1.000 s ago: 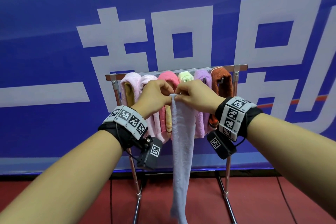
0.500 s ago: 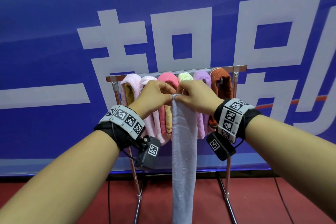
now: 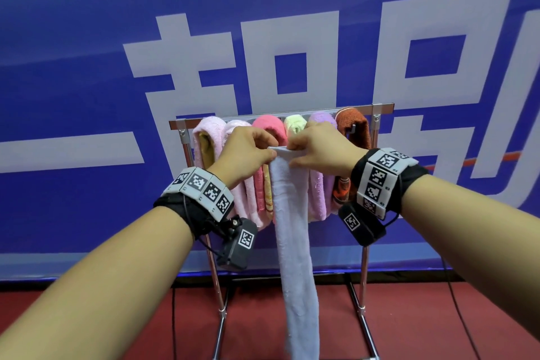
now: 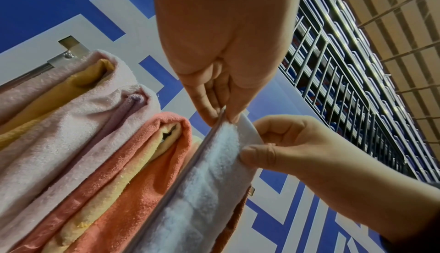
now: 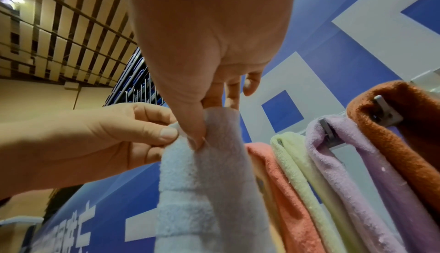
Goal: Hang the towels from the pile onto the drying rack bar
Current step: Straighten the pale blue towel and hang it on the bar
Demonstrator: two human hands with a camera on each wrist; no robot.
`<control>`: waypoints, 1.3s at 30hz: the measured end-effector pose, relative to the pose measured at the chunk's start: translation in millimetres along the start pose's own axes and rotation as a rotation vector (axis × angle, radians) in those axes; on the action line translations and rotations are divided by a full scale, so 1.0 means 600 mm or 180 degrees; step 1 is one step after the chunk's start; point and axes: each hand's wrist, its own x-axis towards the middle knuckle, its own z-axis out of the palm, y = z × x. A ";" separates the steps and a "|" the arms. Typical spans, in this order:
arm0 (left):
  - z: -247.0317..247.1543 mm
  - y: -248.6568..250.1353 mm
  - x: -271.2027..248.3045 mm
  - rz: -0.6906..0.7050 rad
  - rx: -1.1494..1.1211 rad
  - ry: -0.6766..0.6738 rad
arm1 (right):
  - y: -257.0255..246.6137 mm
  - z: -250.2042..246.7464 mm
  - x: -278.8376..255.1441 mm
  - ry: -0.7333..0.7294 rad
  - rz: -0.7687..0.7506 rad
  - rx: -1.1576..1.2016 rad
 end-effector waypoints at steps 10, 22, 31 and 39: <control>0.000 0.021 -0.009 0.0276 0.0104 -0.0082 | 0.021 0.008 -0.004 0.0088 -0.0438 -0.0624; -0.018 0.002 -0.003 0.0155 0.0146 0.0153 | 0.019 -0.001 -0.006 -0.0217 0.0114 -0.0184; -0.023 -0.006 0.001 0.0117 0.0193 0.0253 | 0.019 0.005 0.001 0.0122 0.0162 0.0761; -0.020 0.002 0.003 0.0024 0.0072 0.0248 | 0.016 -0.003 -0.002 0.0362 0.0099 0.0896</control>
